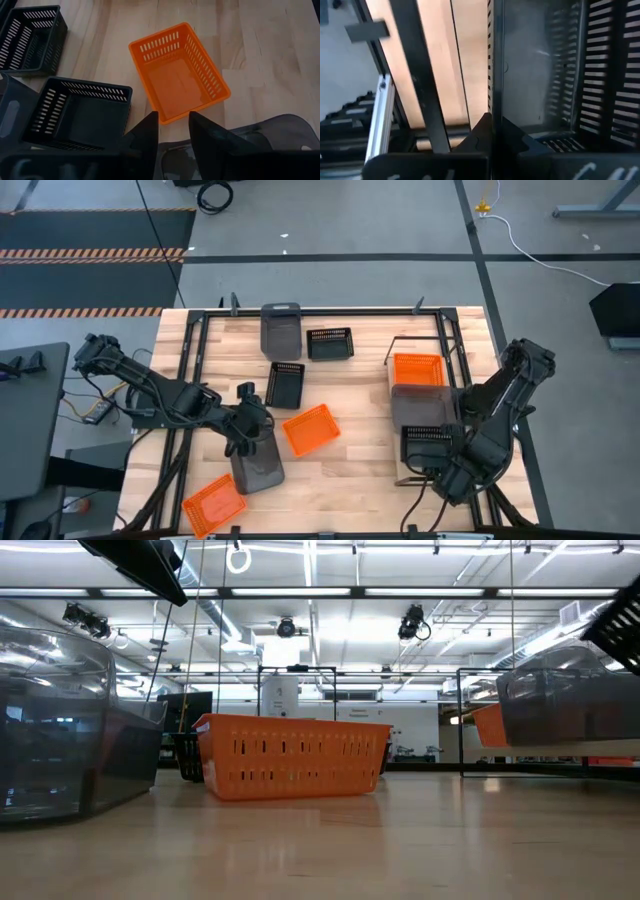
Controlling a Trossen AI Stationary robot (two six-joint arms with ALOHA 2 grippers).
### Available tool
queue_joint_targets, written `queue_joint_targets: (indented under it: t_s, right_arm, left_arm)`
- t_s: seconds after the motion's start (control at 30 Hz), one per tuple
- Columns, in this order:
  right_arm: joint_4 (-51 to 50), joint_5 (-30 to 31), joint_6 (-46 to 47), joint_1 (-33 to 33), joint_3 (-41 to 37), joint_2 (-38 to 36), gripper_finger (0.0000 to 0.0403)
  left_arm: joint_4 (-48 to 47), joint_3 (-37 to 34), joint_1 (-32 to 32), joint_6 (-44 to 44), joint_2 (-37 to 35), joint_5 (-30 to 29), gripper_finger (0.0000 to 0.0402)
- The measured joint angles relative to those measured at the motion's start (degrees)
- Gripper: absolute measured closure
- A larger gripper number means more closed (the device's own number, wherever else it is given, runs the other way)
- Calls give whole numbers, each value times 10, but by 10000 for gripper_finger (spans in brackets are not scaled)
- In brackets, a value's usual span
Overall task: Stack baskets on shelf by color
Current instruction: Put bottom black bin on the shelf
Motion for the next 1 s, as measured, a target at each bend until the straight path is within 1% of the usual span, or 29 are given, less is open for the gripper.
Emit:
queue_joint_targets:
  t_s: [0.13, 0.27, 0.37, 0.5, 0.83, 1.0]
  right_arm:
    - [1, -17, 12, 2, -16, 0, 391]
    - [2, 1, 14, 2, -19, 0, 389]
    - [6, 12, 18, 2, -19, 0, 379]
    - [7, 12, 34, 2, -19, 0, 358]
    - [6, 24, 60, 2, -19, 0, 281]
    - [6, 23, 60, 2, -19, 0, 265]
  left_arm:
    - [0, 0, 0, 0, 0, 0, 285]
    - [1, 0, 0, 0, 0, 0, 285]
    - [1, 0, 0, 0, 0, 0, 285]
    - [1, 0, 0, 0, 0, 0, 285]
    - [1, 0, 0, 0, 0, 0, 285]
    - [1, 0, 0, 0, 0, 0, 285]
